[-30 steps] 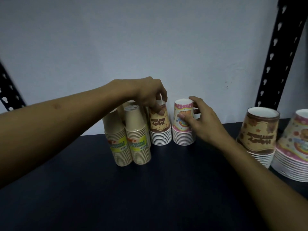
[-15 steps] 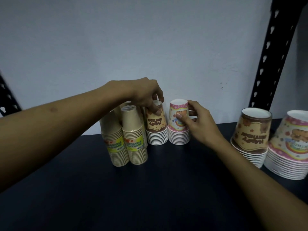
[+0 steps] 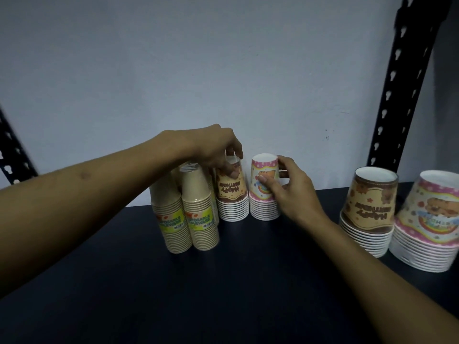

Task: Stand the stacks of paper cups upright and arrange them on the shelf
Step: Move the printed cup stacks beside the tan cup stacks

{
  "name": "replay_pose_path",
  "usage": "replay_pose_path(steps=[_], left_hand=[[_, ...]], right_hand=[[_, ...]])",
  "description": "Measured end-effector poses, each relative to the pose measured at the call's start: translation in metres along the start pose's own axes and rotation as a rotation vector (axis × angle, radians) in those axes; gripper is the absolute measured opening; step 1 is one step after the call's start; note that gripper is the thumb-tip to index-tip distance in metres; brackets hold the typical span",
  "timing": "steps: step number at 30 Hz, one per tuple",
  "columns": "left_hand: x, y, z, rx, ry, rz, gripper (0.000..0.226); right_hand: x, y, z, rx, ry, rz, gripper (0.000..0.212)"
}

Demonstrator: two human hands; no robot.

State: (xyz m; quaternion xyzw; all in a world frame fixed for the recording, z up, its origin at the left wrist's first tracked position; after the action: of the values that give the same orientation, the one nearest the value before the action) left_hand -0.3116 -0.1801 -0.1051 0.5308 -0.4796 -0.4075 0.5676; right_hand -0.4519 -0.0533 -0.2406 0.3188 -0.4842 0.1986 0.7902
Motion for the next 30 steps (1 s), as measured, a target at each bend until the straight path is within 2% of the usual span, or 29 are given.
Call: replay_pose_path(steps=[17, 21, 23, 25, 27, 30], left_hand=[[-0.006, -0.001, 0.005, 0.042, 0.025, 0.090, 0.054], [-0.016, -0.001, 0.003, 0.075, 0.051, 0.226, 0.067], [-0.026, 0.002, 0.000, 0.027, 0.029, 0.340, 0.074], [-0.040, 0.009, -0.004, -0.086, -0.031, 0.371, 0.076], [-0.056, 0.015, -0.008, -0.189, -0.090, 0.265, 0.074], [-0.083, 0.013, -0.012, -0.294, -0.156, -0.024, 0.071]], right_hand=[[-0.004, -0.003, -0.005, 0.000, 0.007, -0.061, 0.058], [-0.003, -0.002, -0.013, -0.024, 0.007, -0.124, 0.064], [0.000, 0.004, -0.020, -0.046, -0.021, -0.153, 0.067], [0.004, 0.013, -0.034, -0.060, -0.022, -0.206, 0.058], [0.003, 0.025, -0.060, -0.031, -0.002, -0.295, 0.042], [-0.004, 0.048, -0.116, 0.037, 0.075, -0.510, 0.025]])
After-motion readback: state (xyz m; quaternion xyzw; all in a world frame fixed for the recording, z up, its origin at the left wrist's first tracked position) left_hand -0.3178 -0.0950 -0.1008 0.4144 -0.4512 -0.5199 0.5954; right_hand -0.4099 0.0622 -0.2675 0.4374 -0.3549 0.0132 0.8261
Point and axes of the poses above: each hand's wrist, its own z-axis towards the middle knuckle, its own y-axis out of the back of the hand, x = y × z, the point moved 1 cm from there along z, towards the middle knuckle, and after that the axes turned 14 degrees about -y, right-handed, at the moved point
